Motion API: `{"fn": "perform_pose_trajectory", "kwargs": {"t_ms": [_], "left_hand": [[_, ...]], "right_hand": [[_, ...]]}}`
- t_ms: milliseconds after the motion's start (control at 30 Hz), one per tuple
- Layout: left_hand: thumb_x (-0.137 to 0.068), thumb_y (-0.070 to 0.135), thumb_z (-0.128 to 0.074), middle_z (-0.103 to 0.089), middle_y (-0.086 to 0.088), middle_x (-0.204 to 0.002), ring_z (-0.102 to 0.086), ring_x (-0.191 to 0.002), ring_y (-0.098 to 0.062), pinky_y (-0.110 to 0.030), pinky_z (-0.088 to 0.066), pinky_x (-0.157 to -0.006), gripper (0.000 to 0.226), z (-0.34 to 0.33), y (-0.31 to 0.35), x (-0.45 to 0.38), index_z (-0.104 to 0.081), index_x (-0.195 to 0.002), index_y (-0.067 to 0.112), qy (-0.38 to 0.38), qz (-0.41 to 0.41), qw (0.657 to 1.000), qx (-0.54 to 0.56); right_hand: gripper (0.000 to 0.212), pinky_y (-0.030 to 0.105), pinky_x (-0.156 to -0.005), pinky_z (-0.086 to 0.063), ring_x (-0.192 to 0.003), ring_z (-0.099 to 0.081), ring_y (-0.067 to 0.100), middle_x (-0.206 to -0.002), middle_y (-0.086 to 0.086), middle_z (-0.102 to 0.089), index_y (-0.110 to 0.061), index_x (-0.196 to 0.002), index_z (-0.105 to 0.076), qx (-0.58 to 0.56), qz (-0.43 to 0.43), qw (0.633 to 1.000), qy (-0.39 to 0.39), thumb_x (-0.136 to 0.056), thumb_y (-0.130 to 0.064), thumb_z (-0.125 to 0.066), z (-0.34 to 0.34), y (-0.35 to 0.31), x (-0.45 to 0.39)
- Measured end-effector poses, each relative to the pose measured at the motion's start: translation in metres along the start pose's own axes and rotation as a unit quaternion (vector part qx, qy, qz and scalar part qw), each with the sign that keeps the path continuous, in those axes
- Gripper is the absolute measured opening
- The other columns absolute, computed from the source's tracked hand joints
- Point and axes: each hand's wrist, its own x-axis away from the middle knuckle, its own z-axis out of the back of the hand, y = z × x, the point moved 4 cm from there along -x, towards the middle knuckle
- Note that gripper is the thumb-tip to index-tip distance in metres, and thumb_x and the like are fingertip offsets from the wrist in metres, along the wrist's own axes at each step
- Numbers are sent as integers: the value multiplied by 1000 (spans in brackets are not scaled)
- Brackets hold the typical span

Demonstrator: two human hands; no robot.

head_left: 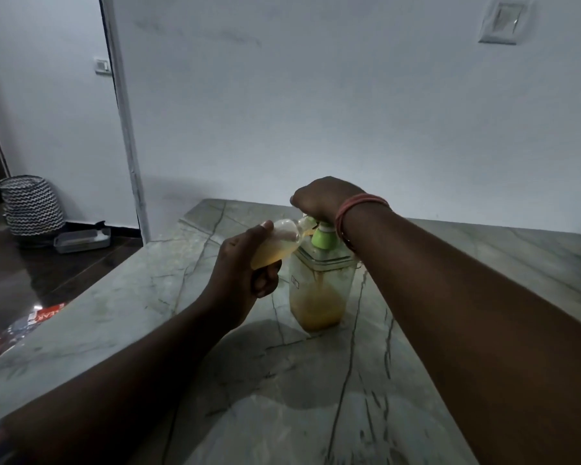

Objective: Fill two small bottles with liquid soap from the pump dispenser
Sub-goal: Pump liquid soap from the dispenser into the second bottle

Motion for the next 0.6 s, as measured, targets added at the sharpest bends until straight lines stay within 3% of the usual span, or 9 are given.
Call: {"fn": "perform_pose_trajectory", "kwargs": {"t_ms": [200,300,467,600], "left_hand": [[-103,39,-53,-47,-4,-50,-34,-38,-13,-23,-28,-43,39,-5,5,2,-81,-91,16,-3,-3,1000,-8],[-102,40,-54,-47,-5,-51,-34,-38,-12,-22,-29,-42,39,-4,6,4,-82,-91,16,4,-3,1000,0],[-102,39,-54,-47,-5,-51,-35,-37,-12,-21,-29,-42,38,-1,4,1,-81,-88,16,5,0,1000,0],[-100,40,-57,-47,-8,-50,-35,-36,-14,-21,-30,-43,41,-1,1,0,-72,-84,5,8,2,1000,3]], "right_hand": [[25,26,-49,-27,-69,-50,16,-78,2,-51,-19,-67,-51,-2,2,1000,2,-86,-32,-42,8,-1,8],[26,24,-48,-33,-61,-55,15,-76,2,-60,-17,-70,-56,-1,-1,1000,-7,-86,-34,-46,11,-4,11],[20,24,-48,-30,-59,-53,17,-69,2,-60,-17,-66,-54,-30,-7,999,41,-79,-30,-48,10,-6,8],[26,26,-49,-27,-59,-47,13,-70,2,-54,-16,-65,-52,-8,-2,1000,4,-87,-26,-41,5,-1,8]]}}
